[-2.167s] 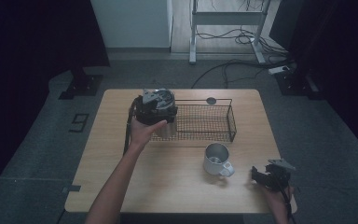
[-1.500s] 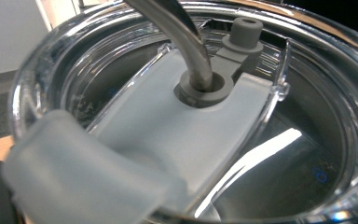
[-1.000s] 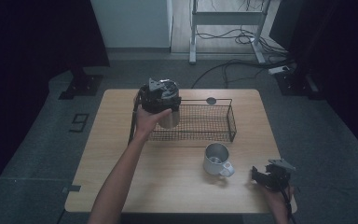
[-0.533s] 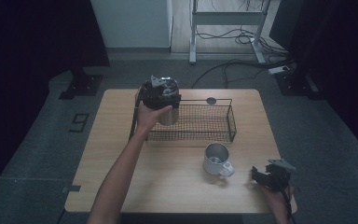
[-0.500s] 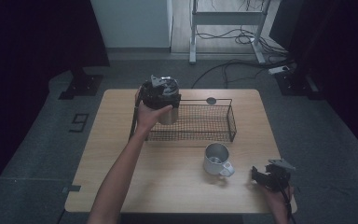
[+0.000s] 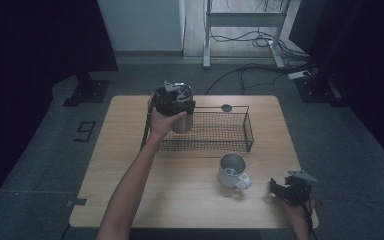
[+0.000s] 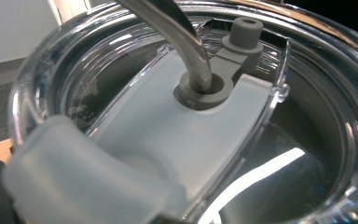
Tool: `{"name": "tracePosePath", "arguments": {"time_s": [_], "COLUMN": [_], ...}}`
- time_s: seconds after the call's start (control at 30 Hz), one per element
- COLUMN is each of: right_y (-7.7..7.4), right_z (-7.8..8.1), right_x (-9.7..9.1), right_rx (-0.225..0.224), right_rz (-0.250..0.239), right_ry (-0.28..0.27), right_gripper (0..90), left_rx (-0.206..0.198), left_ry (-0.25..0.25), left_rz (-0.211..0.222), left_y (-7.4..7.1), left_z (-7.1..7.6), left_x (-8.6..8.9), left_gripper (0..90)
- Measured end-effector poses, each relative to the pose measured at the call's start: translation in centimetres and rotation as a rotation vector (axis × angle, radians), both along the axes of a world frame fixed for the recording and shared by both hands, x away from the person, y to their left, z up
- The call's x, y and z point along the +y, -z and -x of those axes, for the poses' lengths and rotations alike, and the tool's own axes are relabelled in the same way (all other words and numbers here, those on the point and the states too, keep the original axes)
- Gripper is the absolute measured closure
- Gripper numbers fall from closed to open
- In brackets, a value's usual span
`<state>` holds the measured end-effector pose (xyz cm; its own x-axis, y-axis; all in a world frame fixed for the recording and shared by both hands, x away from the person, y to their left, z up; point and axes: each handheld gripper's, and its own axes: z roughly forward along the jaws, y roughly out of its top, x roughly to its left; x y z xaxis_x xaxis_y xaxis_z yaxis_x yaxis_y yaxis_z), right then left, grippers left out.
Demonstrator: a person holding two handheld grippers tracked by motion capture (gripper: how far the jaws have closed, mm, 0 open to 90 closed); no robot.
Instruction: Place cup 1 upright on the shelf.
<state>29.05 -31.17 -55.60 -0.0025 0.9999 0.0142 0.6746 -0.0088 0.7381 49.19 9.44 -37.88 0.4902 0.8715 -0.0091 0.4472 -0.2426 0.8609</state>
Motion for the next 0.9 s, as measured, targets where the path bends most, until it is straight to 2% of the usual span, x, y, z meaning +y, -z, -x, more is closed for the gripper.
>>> {"name": "tracePosePath", "arguments": {"time_s": [0.5,0.9], "right_y": [0.0,0.0], "right_z": [0.0,0.0], "right_x": [0.0,0.0], "right_rx": [0.000,0.000], "right_rz": [0.000,-0.001], "right_ry": [0.000,0.000], "right_gripper": [12.8,12.8], "left_rx": [0.017,0.053], "left_ry": [0.006,-0.004], "left_rz": [-0.009,-0.023], "left_y": [1.5,3.3], "left_z": [-0.8,-1.4], "left_x": [-1.0,-1.1], "left_gripper": [4.0,4.0]}}
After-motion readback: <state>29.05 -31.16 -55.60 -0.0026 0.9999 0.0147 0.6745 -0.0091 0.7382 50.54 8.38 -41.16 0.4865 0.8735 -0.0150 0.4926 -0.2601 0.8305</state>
